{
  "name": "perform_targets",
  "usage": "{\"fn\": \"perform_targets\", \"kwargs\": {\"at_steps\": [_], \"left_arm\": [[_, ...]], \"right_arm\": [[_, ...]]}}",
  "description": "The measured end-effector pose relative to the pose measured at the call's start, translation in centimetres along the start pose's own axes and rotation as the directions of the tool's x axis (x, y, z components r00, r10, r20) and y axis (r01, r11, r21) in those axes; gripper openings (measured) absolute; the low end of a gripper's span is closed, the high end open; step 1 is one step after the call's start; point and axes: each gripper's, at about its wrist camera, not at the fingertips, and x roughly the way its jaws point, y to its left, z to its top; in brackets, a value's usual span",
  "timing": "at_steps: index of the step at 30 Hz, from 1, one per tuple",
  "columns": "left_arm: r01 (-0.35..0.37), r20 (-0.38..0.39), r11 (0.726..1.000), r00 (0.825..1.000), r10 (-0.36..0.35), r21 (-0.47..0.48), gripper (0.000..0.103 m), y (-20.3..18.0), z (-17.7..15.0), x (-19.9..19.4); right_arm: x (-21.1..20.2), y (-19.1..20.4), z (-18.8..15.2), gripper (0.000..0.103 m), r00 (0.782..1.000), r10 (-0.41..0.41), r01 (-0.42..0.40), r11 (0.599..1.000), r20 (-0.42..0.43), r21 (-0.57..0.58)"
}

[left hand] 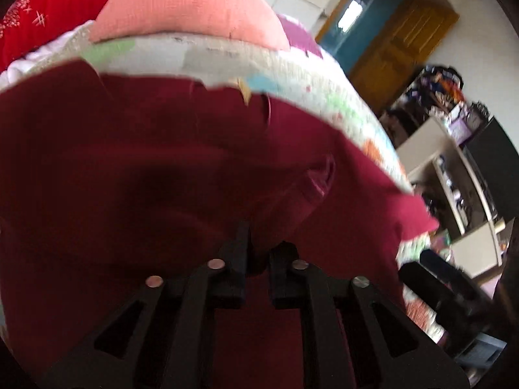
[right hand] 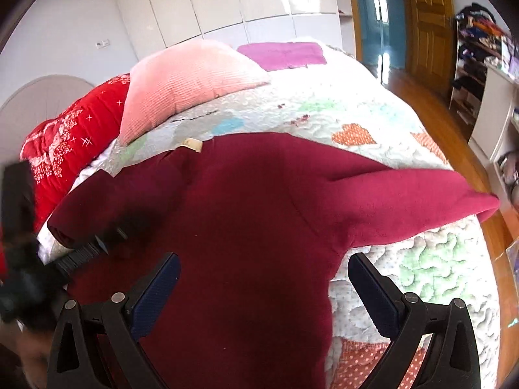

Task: Fold small clothes
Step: 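Fold the held sleeve across the sweater body with the left gripper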

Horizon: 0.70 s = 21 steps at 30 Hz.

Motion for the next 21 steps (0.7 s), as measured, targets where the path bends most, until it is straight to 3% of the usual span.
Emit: {"fn": "perform_targets", "kwargs": {"at_steps": [4,6,7,8,11,15,17,18,20,21], "left_arm": [[0.026,0.02,0.996,0.999,-0.028,0.088,0.031,-1.0,-0.7,-4.6],[-0.016,0.095,0.99,0.995,0.002,0.143,0.049,-1.0,-1.1,-8.2],[-0.053,0.142,0.986,0.989,0.03,0.158,0.063,-0.7,-1.1,-9.9],[-0.1,0.209,0.982,0.976,0.065,0.163,0.07,0.0,-1.2,-12.1],[-0.212,0.316,0.967,0.935,0.159,0.141,0.07,2.4,-0.7,-15.6],[-0.316,0.345,0.948,0.896,0.281,0.047,0.07,6.5,0.1,-17.1],[-0.308,0.337,0.951,0.895,0.293,-0.01,0.07,8.8,-0.1,-17.7],[-0.302,0.335,0.952,0.894,0.297,-0.037,0.07,9.7,-0.3,-18.0],[-0.293,0.332,0.952,0.893,0.304,-0.083,0.07,10.8,-0.2,-18.2],[-0.287,0.335,0.953,0.892,0.302,-0.096,0.07,11.2,-0.6,-18.2]], "right_arm": [[0.7,0.0,0.7,0.103,0.999,0.041,-0.041,0.999,-0.005,0.008],[1.3,0.6,1.0,0.103,0.998,0.067,-0.067,0.998,-0.009,0.008],[1.7,1.1,1.1,0.103,0.997,0.075,-0.075,0.997,-0.016,0.001],[2.3,1.5,1.3,0.103,0.996,0.081,-0.082,0.997,-0.023,-0.007],[4.6,2.8,1.6,0.103,0.994,0.084,-0.086,0.996,-0.062,-0.031],[8.3,3.7,1.3,0.101,0.99,0.061,-0.065,0.998,-0.123,-0.026],[8.4,4.6,1.3,0.059,0.997,0.042,-0.047,0.996,-0.058,-0.082],[8.6,5.1,1.5,0.019,0.997,0.044,-0.05,0.992,-0.057,-0.112],[8.3,6.0,2.2,0.007,0.997,0.055,-0.065,0.985,-0.062,-0.16],[7.8,6.2,2.6,0.005,0.996,0.067,-0.076,0.981,-0.056,-0.178]]}}
